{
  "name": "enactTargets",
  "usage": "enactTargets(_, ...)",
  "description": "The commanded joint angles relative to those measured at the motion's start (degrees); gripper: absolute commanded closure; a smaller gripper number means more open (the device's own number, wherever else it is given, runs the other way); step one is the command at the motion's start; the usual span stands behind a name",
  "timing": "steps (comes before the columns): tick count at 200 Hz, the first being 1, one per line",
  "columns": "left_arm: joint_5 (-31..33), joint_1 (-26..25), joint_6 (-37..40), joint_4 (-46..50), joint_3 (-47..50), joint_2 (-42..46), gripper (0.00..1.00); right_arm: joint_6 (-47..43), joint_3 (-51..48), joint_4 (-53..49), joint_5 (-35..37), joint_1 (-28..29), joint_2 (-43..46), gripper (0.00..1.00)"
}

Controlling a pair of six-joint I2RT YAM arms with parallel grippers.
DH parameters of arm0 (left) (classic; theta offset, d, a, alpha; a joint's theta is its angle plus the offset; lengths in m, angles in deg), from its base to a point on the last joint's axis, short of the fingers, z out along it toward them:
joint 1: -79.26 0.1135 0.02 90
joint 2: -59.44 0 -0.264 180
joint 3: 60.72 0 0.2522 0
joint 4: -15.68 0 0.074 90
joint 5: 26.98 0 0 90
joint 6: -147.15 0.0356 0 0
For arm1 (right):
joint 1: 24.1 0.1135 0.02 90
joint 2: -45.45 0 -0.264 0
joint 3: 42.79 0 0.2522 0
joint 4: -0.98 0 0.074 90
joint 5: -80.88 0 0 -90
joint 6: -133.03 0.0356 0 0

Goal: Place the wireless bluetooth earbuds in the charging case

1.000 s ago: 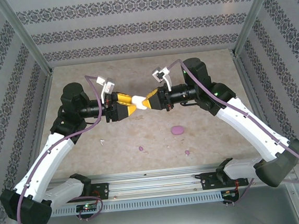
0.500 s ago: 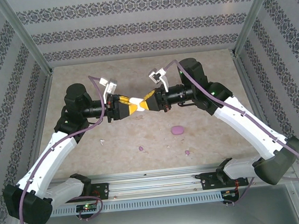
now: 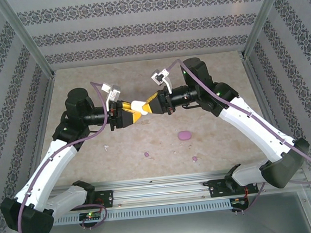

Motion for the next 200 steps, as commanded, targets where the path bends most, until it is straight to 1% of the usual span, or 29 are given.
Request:
enactTargets(1,-0.01,0.09,5.09,5.93,-3.02,0.32,0.69,-0.4,1.46,0.99,-1.1,0.16,0.44,0.93)
enactTargets(9,-0.01,0.19,5.07,6.02,-3.15,0.25,0.71,-0.42,1.27,0.94,-1.26,0.16,0.44,0.93)
enactTargets(18,-0.01,0.21,4.68,5.62,-3.27,0.25,0.71,-0.45,1.18,0.66,-1.43,0.2,0.36,0.93)
enactTargets(44,-0.35,0.66,2.14,2.55,-2.91,0.29,0.58,-1.15,1.09,-0.52,-1.36,0.33,0.21,0.94)
enactTargets(65,-1.33,1.54,-1.36,-1.23,-2.25,0.07,0.57,-1.73,0.82,-1.0,-0.93,0.33,0.35,0.94)
enactTargets(77,-2.11,2.04,-4.06,-4.41,-1.45,-0.01,0.61,-2.06,0.78,-1.46,-0.75,0.27,0.35,0.94)
enactTargets(95,-2.22,2.14,-6.06,-6.91,-0.6,-0.36,0.68,-2.03,0.73,-1.11,-0.74,0.33,0.53,0.94)
enactTargets(114,-3.14,2.15,-8.57,-9.49,0.18,-0.75,0.8,-1.76,0.99,-0.81,-1.42,0.33,0.11,0.94)
enactTargets(123,-3.48,2.21,-8.6,-9.08,0.12,-0.96,0.84,-1.8,1.17,-0.81,-1.64,0.33,-0.15,0.94)
enactTargets(147,-2.9,2.1,-5.87,-5.46,-0.09,-0.22,0.9,-0.93,1.53,0.28,-1.97,0.32,-0.92,0.93)
enactTargets(162,-1.6,2.17,-2.76,-4.27,0.32,1.04,0.95,1.09,1.48,1.94,-2.11,0.23,-1.73,0.85)
enactTargets(173,-0.23,2.12,2.1,-2.39,0.91,2.54,1.0,2.88,1.53,2.77,-2.02,0.2,-2.47,0.82)
enactTargets(184,1.76,2.13,5.14,-1.21,2.11,4.16,1.0,4.39,0.99,3.88,-2.15,0.24,-3.01,0.77)
enactTargets(200,3.34,2.17,5.88,-2.76,4.56,5.37,1.0,5.63,0.67,3.87,-0.94,0.06,-4.05,0.72)
